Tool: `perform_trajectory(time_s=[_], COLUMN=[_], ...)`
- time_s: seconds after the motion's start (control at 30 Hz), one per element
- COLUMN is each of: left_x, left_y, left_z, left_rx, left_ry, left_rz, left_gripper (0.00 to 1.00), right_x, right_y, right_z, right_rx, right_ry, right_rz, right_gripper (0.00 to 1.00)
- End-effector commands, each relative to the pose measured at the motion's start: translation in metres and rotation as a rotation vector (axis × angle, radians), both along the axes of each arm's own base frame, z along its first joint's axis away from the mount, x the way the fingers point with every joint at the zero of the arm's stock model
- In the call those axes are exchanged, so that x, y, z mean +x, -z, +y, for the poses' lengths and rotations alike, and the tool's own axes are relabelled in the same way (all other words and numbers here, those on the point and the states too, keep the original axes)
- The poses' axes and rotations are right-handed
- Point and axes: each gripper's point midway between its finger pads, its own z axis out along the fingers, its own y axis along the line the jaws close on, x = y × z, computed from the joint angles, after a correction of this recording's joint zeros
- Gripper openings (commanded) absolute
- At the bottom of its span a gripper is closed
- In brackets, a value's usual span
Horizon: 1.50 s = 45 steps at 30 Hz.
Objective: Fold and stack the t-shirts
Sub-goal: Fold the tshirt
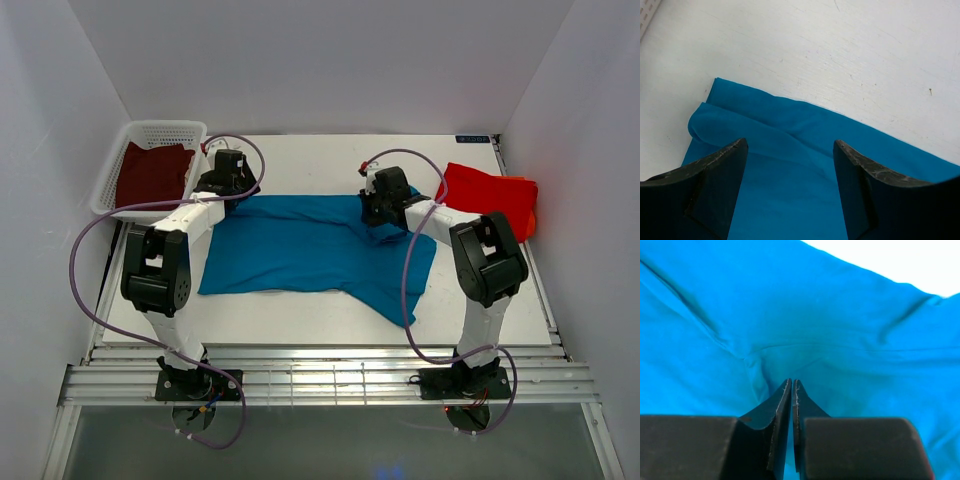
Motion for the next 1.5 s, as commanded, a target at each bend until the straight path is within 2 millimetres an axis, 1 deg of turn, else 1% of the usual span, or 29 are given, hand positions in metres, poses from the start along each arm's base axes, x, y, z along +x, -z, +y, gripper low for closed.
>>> perform_trajectory(time_s=[0.0,0.1,0.13,0.17,0.23,0.27,0.3,0.4,0.5,0.53,0.67,0.7,0.73,0.83,0.87,0.9,0.93,0.97,1.0,1.03,1.1,1.17,1.2,1.23,1.3,1.33,1.37,1.43,1.47], left_x=[0.001,-0.002,-0.004,-0.004,-0.004,-0.005,-0.004,-0.004,-0.004,-0.004,-0.003,-0.001,0.001,0.016,0.019,0.021,0.028,0.030,0.035,0.038,0.043,0.048,0.044,0.042,0.032,0.028,0.017,0.009,-0.001], left_y=[-0.017,-0.012,-0.011,-0.009,-0.009,-0.007,-0.006,-0.001,0.004,0.006,0.006,0.004,0.004,-0.002,0.007,0.010,0.006,0.014,0.014,0.014,0.023,0.025,0.036,0.039,0.047,0.044,0.052,0.046,0.054], left_z=[0.005,0.005,0.005,0.005,0.005,0.005,0.005,0.004,0.004,0.003,0.005,0.005,0.007,0.007,0.007,0.009,0.008,0.008,0.008,0.006,0.006,0.008,0.010,0.010,0.013,0.013,0.015,0.018,0.021], left_rx=[-0.004,-0.002,0.000,0.003,0.000,0.001,-0.002,-0.003,-0.008,-0.009,-0.003,0.000,0.007,0.026,0.036,0.047,0.047,0.054,0.055,0.057,0.072,0.087,0.095,0.098,0.097,0.086,0.084,0.071,0.077], left_ry=[-0.013,-0.011,-0.011,-0.011,-0.010,-0.009,-0.011,-0.009,-0.011,-0.010,-0.015,-0.018,-0.021,-0.018,-0.019,-0.024,-0.027,-0.023,-0.020,-0.016,-0.003,-0.012,-0.022,-0.026,-0.034,-0.049,-0.052,-0.073,-0.082], left_rz=[-0.040,-0.031,-0.027,-0.024,-0.023,-0.021,-0.022,-0.011,-0.003,0.002,-0.003,-0.014,-0.020,-0.054,-0.033,-0.021,-0.032,-0.020,-0.032,-0.041,-0.034,-0.024,0.014,0.027,0.057,0.053,0.078,0.069,0.090], left_gripper=[0.80,0.79,0.80,0.79,0.79,0.79,0.79,0.79,0.79,0.79,0.79,0.79,0.79,0.79,0.78,0.78,0.78,0.78,0.78,0.77,0.78,0.77,0.77,0.77,0.76,0.76,0.76,0.76,0.76], right_x=[0.012,-0.003,-0.013,-0.018,-0.029,-0.039,-0.047,-0.071,-0.079,-0.077,-0.051,-0.036,-0.029,-0.001,0.005,0.010,0.021,0.025,0.028,0.036,0.039,0.046,0.043,0.043,0.041,0.041,0.040,0.039,0.038], right_y=[-0.011,-0.004,-0.002,-0.012,-0.015,-0.011,-0.019,-0.022,-0.023,-0.022,-0.022,-0.022,-0.023,-0.025,-0.026,-0.017,-0.026,-0.025,-0.017,-0.025,-0.016,-0.018,-0.009,-0.006,-0.002,-0.001,0.002,0.006,0.008], right_z=[0.014,0.016,0.016,0.019,0.020,0.019,0.024,0.030,0.033,0.032,0.023,0.021,0.021,0.027,0.030,0.032,0.037,0.040,0.041,0.045,0.048,0.052,0.051,0.051,0.051,0.051,0.051,0.049,0.049], right_rx=[0.053,0.081,0.091,0.111,0.129,0.134,0.165,0.213,0.222,0.216,0.163,0.141,0.138,0.130,0.131,0.124,0.135,0.136,0.132,0.142,0.141,0.149,0.138,0.135,0.135,0.135,0.130,0.121,0.116], right_ry=[-0.041,-0.063,-0.077,-0.089,-0.110,-0.122,-0.156,-0.237,-0.275,-0.267,-0.164,-0.119,-0.096,-0.063,-0.060,-0.059,-0.059,-0.062,-0.062,-0.066,-0.072,-0.077,-0.081,-0.080,-0.083,-0.084,-0.083,-0.084,-0.082], right_rz=[-0.038,0.000,0.015,-0.001,0.000,0.016,0.014,0.063,0.085,0.081,0.033,0.011,0.005,-0.024,-0.028,-0.018,-0.038,-0.038,-0.024,-0.041,-0.018,-0.026,0.007,0.016,0.028,0.030,0.036,0.048,0.052], right_gripper=[0.09,0.09,0.09,0.09,0.09,0.09,0.09,0.10,0.10,0.10,0.09,0.09,0.10,0.09,0.09,0.09,0.09,0.09,0.09,0.09,0.09,0.09,0.09,0.09,0.10,0.09,0.10,0.09,0.09])
